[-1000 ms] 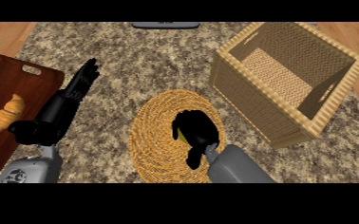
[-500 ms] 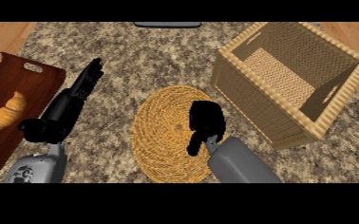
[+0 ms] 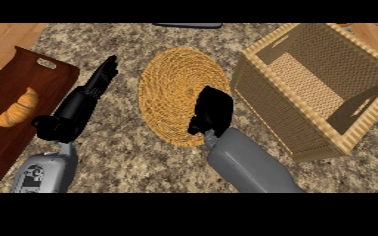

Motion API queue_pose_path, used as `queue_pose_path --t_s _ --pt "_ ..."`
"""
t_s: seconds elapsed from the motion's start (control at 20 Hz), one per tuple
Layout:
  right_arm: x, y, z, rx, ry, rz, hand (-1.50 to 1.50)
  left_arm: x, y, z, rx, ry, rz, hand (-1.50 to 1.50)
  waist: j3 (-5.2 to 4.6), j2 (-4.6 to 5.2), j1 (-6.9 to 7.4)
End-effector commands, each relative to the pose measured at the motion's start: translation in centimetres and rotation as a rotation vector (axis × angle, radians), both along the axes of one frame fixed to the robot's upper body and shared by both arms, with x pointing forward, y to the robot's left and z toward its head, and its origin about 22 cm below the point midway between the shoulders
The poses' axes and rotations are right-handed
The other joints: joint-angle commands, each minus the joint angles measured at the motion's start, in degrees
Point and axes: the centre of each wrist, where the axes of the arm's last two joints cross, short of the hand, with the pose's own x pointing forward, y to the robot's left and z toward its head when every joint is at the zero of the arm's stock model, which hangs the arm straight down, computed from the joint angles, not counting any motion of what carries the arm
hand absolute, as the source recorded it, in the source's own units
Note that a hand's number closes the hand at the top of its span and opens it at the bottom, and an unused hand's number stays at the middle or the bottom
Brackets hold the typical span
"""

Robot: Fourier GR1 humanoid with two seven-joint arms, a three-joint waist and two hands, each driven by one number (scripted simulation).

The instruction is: Pick the lemon from the placemat and place it in the basket

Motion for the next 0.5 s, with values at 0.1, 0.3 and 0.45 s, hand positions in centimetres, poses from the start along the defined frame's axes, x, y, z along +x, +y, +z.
queue_pose_path --t_s 0.1,0.3,0.45 --pt "0.0 2.4 4.4 0.266 -0.248 -0.140 1.50 0.2 0.3 -0.4 0.000 0.003 -0.018 0.00 -0.02 -0.15 0.39" --pt "0.7 3.4 8.1 0.368 -0.504 -0.116 1.50 0.2 0.1 -0.2 0.011 0.004 -0.003 0.00 -0.03 -0.61 -0.51" --pt "0.1 4.9 12.1 0.385 -0.596 -0.107 1.50 -0.1 -0.2 -1.2 -0.008 0.019 0.014 0.00 -0.15 -1.26 -1.35"
